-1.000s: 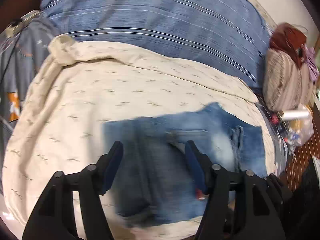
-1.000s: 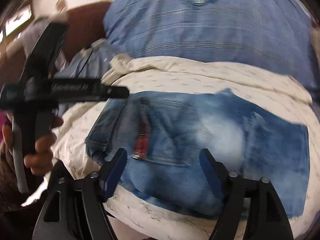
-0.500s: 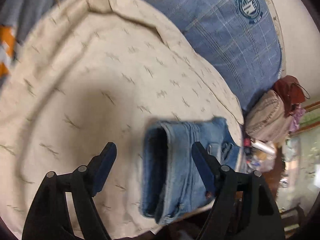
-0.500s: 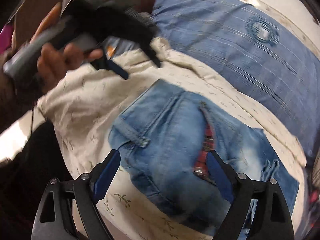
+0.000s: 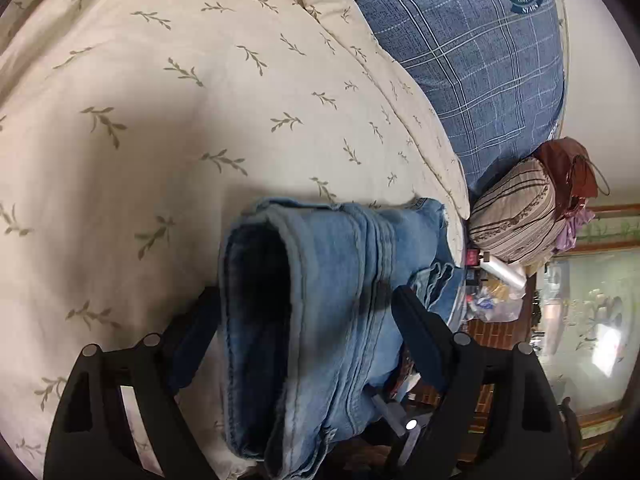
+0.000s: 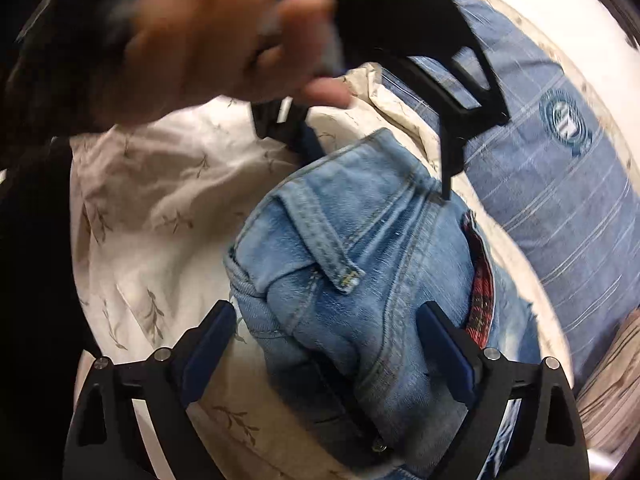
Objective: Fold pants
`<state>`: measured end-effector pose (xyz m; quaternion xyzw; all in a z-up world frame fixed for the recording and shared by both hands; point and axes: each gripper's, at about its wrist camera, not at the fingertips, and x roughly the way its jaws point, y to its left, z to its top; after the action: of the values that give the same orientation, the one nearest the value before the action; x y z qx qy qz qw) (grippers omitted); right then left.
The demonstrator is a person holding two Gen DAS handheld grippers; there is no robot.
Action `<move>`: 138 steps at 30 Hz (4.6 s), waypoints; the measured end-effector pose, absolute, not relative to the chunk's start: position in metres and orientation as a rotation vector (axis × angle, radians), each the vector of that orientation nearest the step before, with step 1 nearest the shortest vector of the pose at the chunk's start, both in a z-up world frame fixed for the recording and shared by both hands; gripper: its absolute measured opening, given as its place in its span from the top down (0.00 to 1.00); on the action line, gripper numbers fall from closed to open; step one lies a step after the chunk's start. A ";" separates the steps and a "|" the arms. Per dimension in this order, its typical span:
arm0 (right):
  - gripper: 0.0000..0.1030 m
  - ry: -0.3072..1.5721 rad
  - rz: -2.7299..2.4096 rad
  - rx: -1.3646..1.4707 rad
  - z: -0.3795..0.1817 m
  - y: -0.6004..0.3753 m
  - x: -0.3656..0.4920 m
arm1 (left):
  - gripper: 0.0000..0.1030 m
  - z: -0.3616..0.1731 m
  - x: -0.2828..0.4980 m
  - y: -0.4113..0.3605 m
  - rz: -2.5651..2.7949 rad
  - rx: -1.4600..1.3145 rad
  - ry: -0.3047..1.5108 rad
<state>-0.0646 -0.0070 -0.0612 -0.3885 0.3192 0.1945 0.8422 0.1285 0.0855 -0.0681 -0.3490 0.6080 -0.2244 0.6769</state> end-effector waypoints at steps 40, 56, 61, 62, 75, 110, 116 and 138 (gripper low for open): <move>0.54 0.765 0.233 0.805 -0.051 -0.380 -0.071 | 0.72 0.009 0.114 -0.282 -0.732 0.151 1.327; 0.14 0.710 0.433 0.923 -0.054 -0.395 -0.079 | 0.16 0.082 0.131 -0.230 -0.924 0.404 1.153; 0.25 0.705 0.412 0.925 -0.052 -0.386 -0.068 | 0.16 0.031 0.134 -0.242 -0.915 0.477 1.252; 0.35 0.716 0.394 0.912 -0.052 -0.385 -0.066 | 0.16 0.026 0.130 -0.244 -0.899 0.500 1.232; 0.70 0.666 0.253 1.038 -0.067 -0.435 -0.098 | 0.60 0.046 0.093 -0.294 -0.967 0.508 1.082; 0.70 0.625 0.185 1.108 -0.082 -0.480 -0.098 | 0.53 0.011 0.076 -0.360 -0.939 0.663 1.023; 0.46 0.520 0.129 1.080 -0.047 -0.511 -0.113 | 0.49 0.061 0.075 -0.330 -0.879 0.541 0.992; 0.86 0.783 0.129 0.578 -0.026 -0.489 0.035 | 0.18 -0.016 0.142 -0.229 -0.424 -0.141 1.305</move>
<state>0.0354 -0.4887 -0.0264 0.2775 0.3758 0.0621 0.8820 0.1418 -0.2290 -0.0162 -0.0648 0.6021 -0.1955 0.7714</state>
